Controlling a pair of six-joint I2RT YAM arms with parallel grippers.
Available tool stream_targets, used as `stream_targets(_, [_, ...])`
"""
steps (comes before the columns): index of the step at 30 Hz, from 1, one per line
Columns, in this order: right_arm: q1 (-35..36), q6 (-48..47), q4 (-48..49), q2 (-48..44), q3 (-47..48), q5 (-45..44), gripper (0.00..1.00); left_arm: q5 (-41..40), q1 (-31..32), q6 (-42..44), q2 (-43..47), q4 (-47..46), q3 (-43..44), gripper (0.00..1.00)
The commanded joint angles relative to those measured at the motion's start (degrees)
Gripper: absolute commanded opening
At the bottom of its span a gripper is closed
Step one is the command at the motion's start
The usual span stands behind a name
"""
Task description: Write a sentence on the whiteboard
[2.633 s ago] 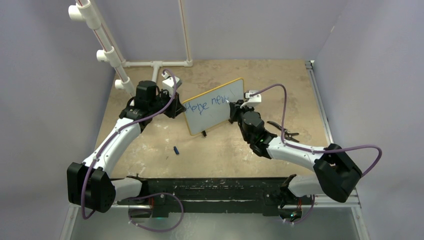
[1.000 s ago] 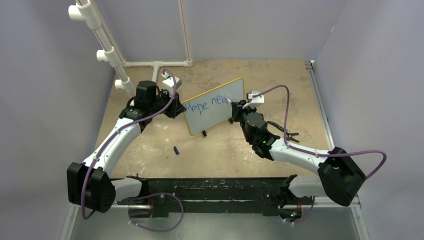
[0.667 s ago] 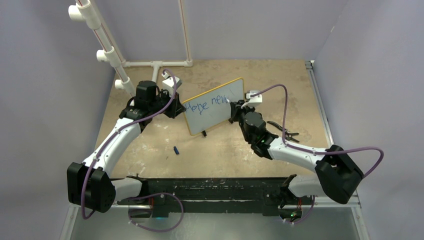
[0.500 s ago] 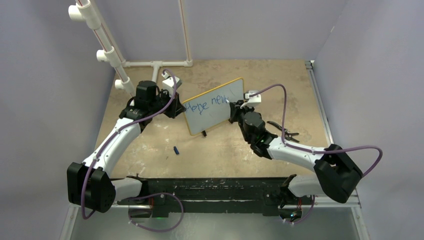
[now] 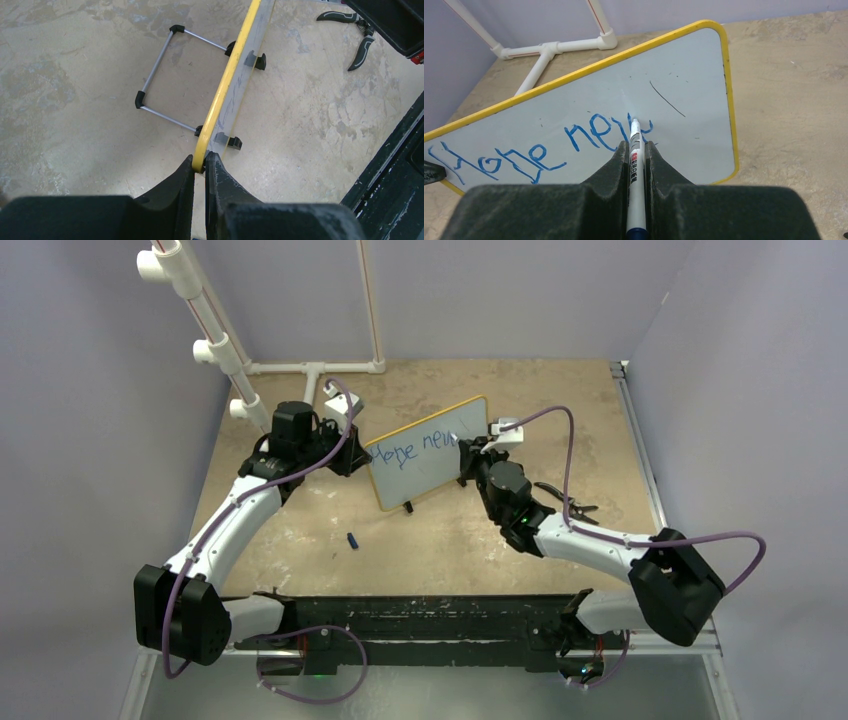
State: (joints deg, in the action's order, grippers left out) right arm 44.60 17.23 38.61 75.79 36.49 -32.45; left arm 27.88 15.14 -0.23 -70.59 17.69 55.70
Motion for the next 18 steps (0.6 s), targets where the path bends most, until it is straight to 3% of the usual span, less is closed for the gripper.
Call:
stream_targets(1, [-0.5, -1.0, 2.4, 0.7, 2.7, -1.6, 0.00, -1.5, -0.2, 1.8, 0.8, -0.7, 0.0, 0.00])
stream_targets(18, [-1.4, 0.4, 1.8, 1.6, 2.8, -3.0, 0.00, -1.4, -0.2, 1.7, 0.8, -0.7, -0.1, 0.00])
